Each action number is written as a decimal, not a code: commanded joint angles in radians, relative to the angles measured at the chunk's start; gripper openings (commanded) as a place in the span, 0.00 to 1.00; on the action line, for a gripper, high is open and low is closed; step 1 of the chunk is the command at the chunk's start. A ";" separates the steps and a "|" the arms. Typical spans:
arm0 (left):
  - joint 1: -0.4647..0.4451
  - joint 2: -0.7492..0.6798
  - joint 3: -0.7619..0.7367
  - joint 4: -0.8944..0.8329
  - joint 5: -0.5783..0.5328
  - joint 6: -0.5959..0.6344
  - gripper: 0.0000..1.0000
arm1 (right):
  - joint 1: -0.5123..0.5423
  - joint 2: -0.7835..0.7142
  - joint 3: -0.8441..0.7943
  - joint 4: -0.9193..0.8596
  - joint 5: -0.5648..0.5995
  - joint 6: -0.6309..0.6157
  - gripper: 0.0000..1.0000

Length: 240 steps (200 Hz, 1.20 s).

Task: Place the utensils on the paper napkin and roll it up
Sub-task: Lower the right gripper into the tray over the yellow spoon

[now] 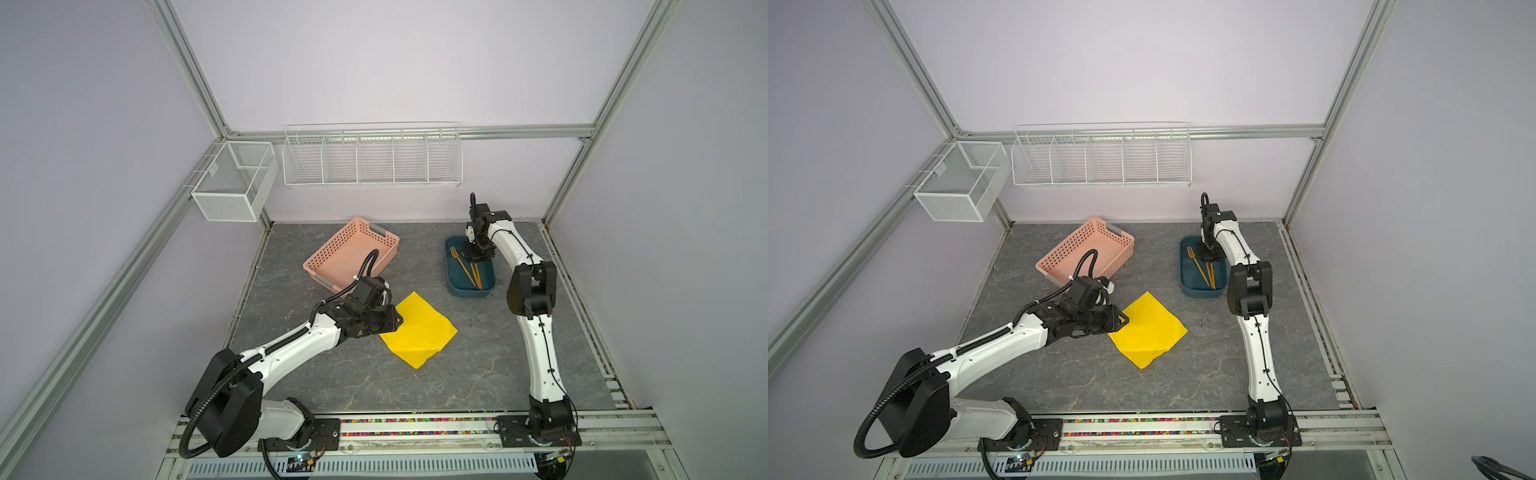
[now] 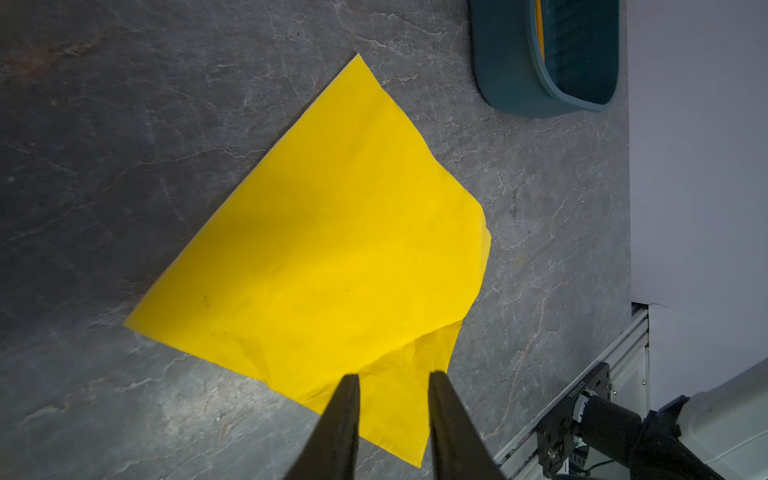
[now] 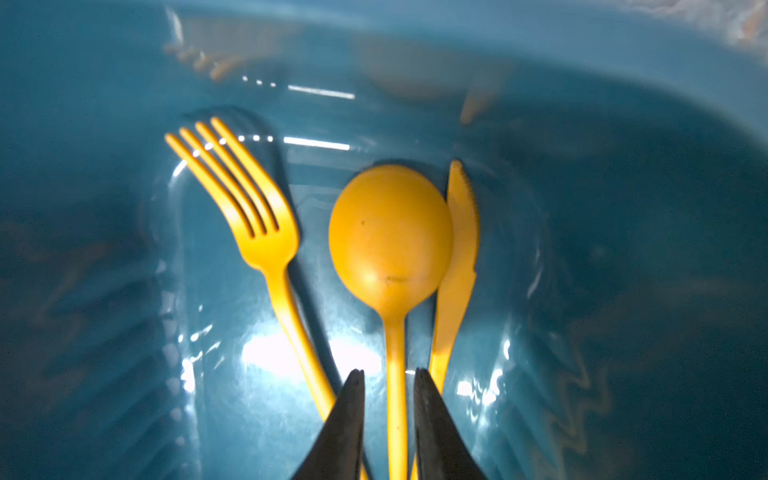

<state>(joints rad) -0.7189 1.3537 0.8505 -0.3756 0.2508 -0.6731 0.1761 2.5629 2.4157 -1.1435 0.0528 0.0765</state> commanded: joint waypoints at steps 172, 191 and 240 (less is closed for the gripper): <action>0.005 -0.025 -0.013 -0.003 -0.018 -0.008 0.30 | -0.001 0.094 0.043 -0.021 0.007 -0.032 0.18; 0.006 -0.029 -0.014 -0.004 -0.020 -0.009 0.30 | -0.001 0.097 0.042 -0.019 0.003 -0.032 0.17; 0.006 -0.037 -0.016 -0.003 -0.021 -0.010 0.30 | 0.000 0.093 0.044 -0.016 0.004 -0.029 0.14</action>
<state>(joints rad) -0.7189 1.3369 0.8444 -0.3756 0.2466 -0.6765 0.1719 2.6152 2.4557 -1.1450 0.0570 0.0586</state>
